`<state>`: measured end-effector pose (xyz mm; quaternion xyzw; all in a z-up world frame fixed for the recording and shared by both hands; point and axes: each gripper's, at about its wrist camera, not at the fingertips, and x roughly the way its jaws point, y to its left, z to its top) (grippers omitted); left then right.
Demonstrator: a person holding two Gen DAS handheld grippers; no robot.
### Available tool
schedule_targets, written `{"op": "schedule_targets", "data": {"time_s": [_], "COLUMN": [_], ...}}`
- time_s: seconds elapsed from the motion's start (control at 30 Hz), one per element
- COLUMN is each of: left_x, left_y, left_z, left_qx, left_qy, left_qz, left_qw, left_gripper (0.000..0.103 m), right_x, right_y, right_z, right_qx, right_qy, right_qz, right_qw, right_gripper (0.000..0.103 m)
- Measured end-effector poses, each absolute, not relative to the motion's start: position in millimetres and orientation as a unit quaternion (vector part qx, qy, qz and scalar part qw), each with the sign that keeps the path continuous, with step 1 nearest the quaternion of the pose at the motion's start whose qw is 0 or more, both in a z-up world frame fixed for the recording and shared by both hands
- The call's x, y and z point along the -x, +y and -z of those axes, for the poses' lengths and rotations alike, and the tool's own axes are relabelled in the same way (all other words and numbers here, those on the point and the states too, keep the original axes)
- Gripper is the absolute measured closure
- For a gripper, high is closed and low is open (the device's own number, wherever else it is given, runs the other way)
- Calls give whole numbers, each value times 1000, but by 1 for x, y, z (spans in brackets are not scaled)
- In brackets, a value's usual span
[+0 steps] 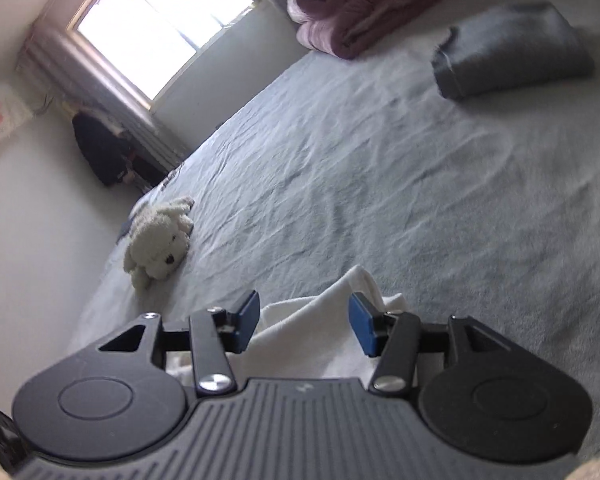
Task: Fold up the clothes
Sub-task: 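Withdraw both open grippers from the folded sweatshirt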
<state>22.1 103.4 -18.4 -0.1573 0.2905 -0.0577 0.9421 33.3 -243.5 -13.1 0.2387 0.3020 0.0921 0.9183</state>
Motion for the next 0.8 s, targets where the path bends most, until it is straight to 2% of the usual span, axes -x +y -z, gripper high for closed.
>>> {"op": "schedule_targets", "data": {"time_s": [0.07,0.13,0.2,0.4,0.67,0.8], "left_x": [-20,-17,-15,-12,-9,-3], "left_y": [85,68,55,35,75,85], "left_z": [25,32,38,58,56,48], "left_qx": [116,76,35,-64,-66,-65], "left_qy": [274,257,246,269,282,277], "left_qz": [76,92,100,131,124,93], "left_qw": [952,959,963,952,949,954], "left_gripper": [42,28,18,15,13,19], "right_x": [-27,-22,-18,-9,-7,-2], "right_y": [-217,-192,-175,-154,-200,-211], "right_z": [15,19,30,62,57,55], "right_qx": [-161,-90,-38,76,69,63], "right_qy": [280,259,253,257,264,262], "right_qz": [-105,-121,-142,-169,-179,-153], "right_qw": [940,954,956,948,945,951], "right_gripper": [49,49,49,47,46,46]}}
